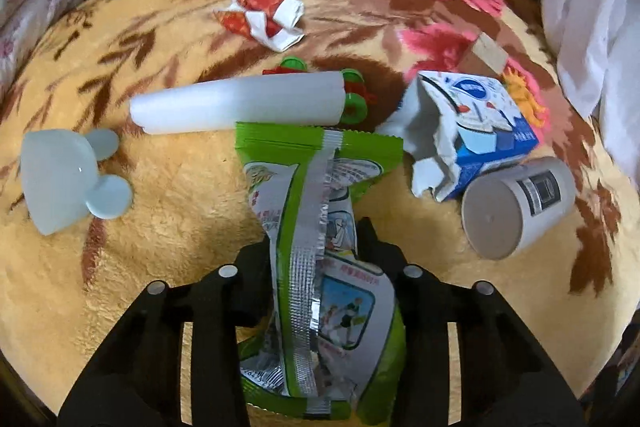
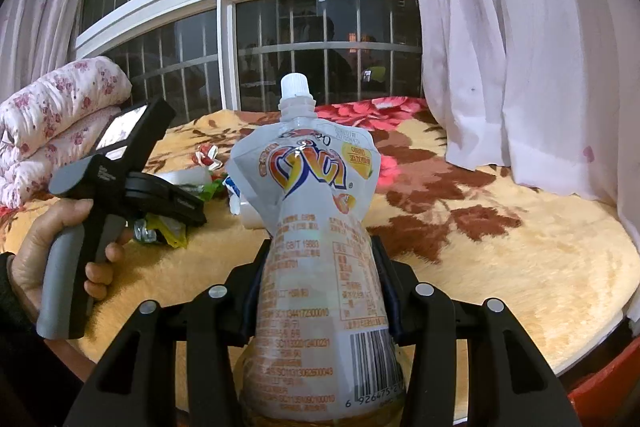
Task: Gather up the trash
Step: 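Grasp the drink pouch with the right tool while the left tool grasps the green bag, then lower both tools over the orange bucket and release the pouch and green bag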
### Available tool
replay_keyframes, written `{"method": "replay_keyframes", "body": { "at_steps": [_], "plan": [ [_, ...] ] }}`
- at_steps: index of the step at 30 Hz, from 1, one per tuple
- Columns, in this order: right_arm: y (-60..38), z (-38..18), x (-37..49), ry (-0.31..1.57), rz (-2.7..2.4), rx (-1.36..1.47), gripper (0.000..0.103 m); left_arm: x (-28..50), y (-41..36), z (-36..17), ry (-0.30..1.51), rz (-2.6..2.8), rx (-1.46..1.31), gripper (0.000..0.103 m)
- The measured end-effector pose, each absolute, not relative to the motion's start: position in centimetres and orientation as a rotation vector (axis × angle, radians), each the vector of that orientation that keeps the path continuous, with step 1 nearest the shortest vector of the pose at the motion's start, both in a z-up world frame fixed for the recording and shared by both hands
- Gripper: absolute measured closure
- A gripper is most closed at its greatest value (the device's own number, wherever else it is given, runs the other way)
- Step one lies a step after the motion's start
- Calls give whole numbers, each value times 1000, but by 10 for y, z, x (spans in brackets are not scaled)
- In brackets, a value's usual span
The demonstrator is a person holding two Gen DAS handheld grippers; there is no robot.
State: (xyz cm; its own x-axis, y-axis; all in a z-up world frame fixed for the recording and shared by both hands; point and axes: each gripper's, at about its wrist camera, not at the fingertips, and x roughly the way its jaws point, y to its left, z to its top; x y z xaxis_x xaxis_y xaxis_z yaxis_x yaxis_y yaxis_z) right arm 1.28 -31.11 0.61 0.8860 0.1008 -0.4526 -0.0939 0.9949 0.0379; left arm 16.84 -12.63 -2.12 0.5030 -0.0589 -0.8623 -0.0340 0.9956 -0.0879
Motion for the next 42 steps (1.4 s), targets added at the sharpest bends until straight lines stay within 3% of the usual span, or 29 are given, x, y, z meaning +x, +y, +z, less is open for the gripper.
{"method": "replay_keyframes", "body": {
  "at_steps": [9, 23, 35, 42],
  "plan": [
    [-307, 6, 15, 490, 98, 46, 56, 130, -132, -3, 927, -58, -17, 73],
    [-275, -1, -17, 521, 170, 44, 56, -8, -110, 30, 773, -190, 76, 73],
    [-233, -22, -106, 611, 268, -6, 56, -97, -75, -5, 815, -222, 122, 73],
    [-215, -42, -132, 716, 315, -60, 56, -120, -64, -46, 937, -232, 102, 73]
  ]
}}
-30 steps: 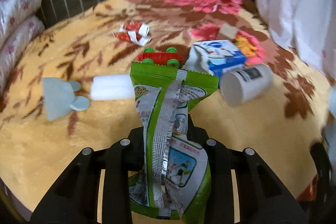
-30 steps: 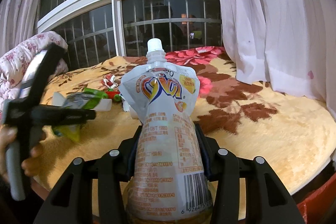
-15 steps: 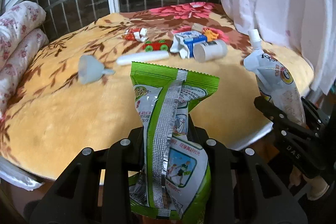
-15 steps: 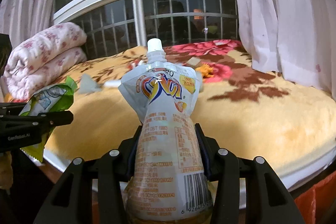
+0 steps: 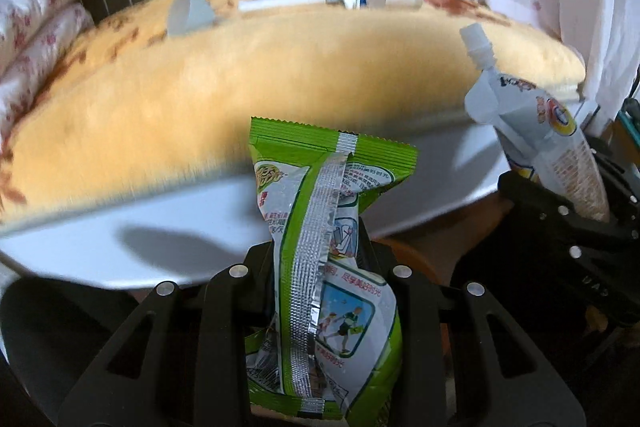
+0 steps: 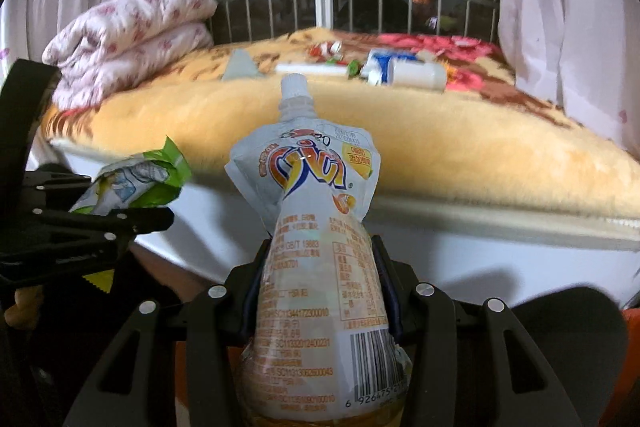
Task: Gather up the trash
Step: 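Lower both tools over the orange bucket and release the pouch and green bag, then raise both tools back toward the remaining trash on the bed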
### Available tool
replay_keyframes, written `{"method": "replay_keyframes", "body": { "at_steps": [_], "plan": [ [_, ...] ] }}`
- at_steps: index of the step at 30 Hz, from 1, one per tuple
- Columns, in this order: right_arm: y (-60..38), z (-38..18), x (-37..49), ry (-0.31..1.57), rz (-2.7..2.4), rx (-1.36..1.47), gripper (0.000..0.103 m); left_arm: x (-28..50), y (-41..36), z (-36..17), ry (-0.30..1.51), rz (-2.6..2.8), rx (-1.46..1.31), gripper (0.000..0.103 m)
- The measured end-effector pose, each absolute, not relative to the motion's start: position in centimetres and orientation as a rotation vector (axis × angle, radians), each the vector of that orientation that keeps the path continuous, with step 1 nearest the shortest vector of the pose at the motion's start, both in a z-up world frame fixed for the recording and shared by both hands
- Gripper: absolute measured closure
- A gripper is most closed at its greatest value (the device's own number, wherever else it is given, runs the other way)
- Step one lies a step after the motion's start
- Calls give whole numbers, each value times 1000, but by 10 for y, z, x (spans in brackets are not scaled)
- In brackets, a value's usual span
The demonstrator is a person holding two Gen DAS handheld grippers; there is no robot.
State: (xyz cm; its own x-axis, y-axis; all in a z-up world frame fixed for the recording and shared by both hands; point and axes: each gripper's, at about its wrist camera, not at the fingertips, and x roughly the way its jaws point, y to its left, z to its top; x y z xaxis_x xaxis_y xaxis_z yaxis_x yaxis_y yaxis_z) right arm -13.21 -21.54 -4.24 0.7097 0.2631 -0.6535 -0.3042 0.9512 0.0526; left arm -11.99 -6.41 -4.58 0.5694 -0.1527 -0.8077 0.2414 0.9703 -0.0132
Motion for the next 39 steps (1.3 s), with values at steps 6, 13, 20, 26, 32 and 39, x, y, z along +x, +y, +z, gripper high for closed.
{"method": "replay_keyframes", "body": {
  "at_steps": [6, 13, 20, 26, 32, 39],
  "plan": [
    [-208, -64, -145, 823, 353, -58, 56, -125, -66, -79, 1064, -238, 91, 73],
    [-193, -92, -141, 959, 409, -85, 56, -115, -65, -118, 1222, -249, 34, 73],
    [-189, -107, -133, 1039, 417, -80, 56, -112, -63, -128, 1268, -241, 20, 73],
    [-185, -113, -131, 1076, 435, -92, 52, -109, -65, -133, 1300, -234, 17, 71],
    [-185, -110, -129, 1077, 406, -95, 33, -97, -60, -132, 1324, -198, 32, 26],
    [-194, -103, -128, 1051, 386, -61, 33, -100, -62, -132, 1322, -195, 25, 26]
  ]
}}
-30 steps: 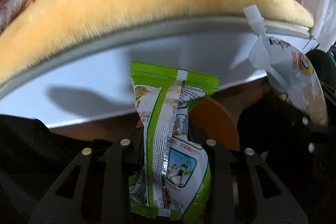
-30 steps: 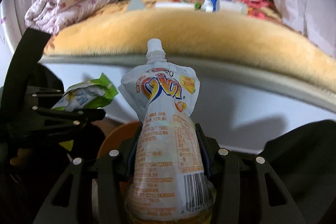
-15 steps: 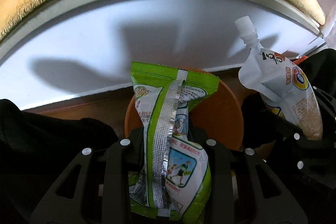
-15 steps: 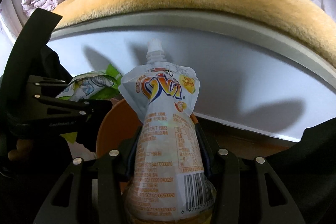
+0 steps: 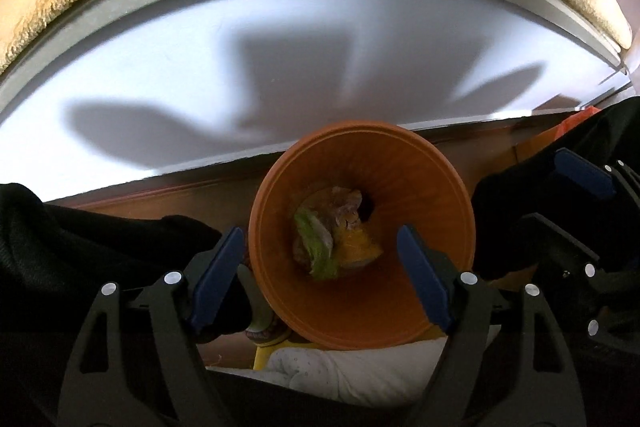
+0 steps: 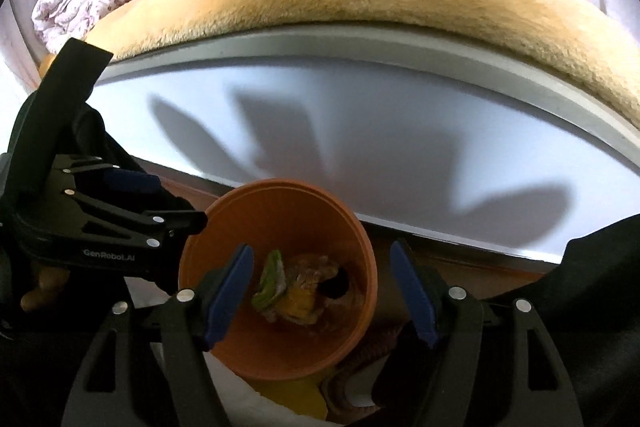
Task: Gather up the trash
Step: 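Raise both tools back toward the remaining trash on the bed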
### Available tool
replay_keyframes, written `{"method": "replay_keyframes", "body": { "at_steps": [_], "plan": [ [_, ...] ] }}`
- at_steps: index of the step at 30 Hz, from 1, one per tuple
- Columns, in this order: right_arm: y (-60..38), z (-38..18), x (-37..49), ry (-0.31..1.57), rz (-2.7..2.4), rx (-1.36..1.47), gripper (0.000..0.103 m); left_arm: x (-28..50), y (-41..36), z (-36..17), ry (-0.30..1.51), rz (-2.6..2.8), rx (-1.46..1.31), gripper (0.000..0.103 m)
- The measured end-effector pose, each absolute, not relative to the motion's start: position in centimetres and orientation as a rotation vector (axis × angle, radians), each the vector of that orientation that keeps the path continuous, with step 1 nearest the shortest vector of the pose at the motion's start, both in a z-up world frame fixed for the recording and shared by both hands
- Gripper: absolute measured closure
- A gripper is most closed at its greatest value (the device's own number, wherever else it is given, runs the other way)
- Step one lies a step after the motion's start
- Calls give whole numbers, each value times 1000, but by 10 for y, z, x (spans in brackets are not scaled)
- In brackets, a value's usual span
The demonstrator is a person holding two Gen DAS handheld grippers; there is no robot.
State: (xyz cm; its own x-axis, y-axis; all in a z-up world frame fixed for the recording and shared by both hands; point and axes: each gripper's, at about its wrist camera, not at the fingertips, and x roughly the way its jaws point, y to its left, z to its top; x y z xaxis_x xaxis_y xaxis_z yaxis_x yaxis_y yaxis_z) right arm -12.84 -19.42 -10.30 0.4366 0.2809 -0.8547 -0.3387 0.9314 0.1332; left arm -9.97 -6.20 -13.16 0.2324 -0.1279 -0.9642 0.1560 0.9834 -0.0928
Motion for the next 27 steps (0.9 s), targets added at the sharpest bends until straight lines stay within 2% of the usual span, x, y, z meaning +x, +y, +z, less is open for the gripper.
{"method": "replay_keyframes", "body": {
  "at_steps": [5, 14, 21, 27],
  "plan": [
    [-206, -93, -132, 1015, 385, -33, 32, -102, -58, -122, 1286, -200, 10, 26],
    [-242, -33, -102, 856, 358, 14, 27, -82, -53, -34, 1027, -236, 36, 25],
    [-254, -1, -71, 749, 320, 43, 24, -7, -70, 25, 829, -253, 232, 19],
    [-267, -5, -59, 751, 294, 105, 24, 83, -98, 24, 814, -267, 393, 18]
  ]
}}
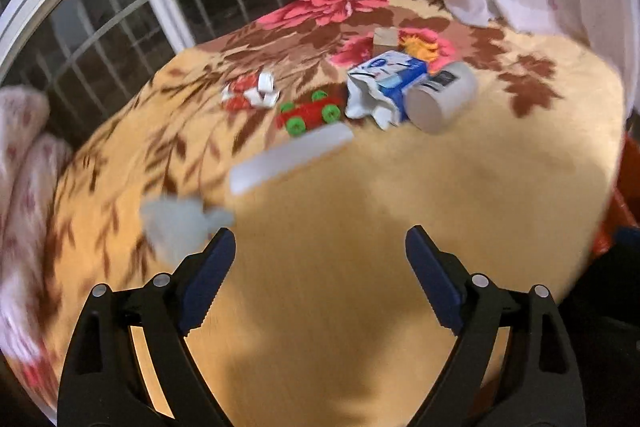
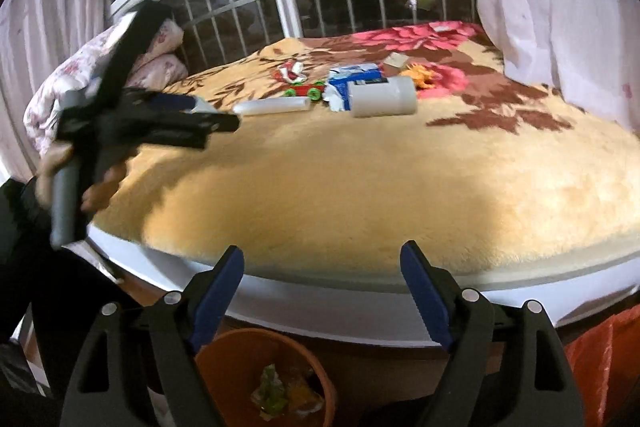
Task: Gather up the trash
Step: 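Raise both tools back toward the remaining trash on the bed, then grasp the white plastic strip with the left tool while the right tool grasps the red-white carton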
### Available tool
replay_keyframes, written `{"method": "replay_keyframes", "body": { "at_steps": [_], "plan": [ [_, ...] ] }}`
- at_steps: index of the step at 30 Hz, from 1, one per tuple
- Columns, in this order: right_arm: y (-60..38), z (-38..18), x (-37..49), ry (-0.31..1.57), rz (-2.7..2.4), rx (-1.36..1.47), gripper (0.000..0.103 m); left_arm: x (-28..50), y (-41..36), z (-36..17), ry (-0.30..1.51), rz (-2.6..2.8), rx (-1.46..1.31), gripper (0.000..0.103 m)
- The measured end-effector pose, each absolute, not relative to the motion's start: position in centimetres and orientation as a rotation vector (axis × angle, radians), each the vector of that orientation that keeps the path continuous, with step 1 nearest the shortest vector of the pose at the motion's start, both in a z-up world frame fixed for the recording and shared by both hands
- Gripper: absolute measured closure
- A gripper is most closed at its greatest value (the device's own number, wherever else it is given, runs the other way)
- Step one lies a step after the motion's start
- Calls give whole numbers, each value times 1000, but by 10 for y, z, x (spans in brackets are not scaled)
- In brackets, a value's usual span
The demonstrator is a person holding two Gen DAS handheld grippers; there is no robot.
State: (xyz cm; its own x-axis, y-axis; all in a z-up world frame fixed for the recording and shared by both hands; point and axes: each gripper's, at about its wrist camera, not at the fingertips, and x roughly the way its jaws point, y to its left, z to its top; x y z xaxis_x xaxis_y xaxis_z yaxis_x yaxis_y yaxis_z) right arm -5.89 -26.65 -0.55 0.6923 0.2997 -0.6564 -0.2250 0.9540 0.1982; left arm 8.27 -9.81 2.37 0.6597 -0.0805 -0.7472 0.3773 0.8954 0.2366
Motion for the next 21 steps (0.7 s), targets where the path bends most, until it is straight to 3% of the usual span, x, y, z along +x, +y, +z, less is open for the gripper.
{"method": "replay_keyframes", "body": {
  "at_steps": [14, 15, 16, 21],
  "plan": [
    [-286, -23, -42, 791, 246, 213, 24, 198, -109, -19, 904, -194, 569, 21],
    [-285, -23, -42, 791, 244, 211, 24, 200, -108, -20, 905, -202, 555, 26],
    [-284, -23, -42, 791, 244, 210, 24, 201, -108, -20, 917, -232, 532, 43],
    [-283, -21, -40, 785, 242, 221, 27, 193, -110, -18, 900, -256, 500, 70]
  ]
}}
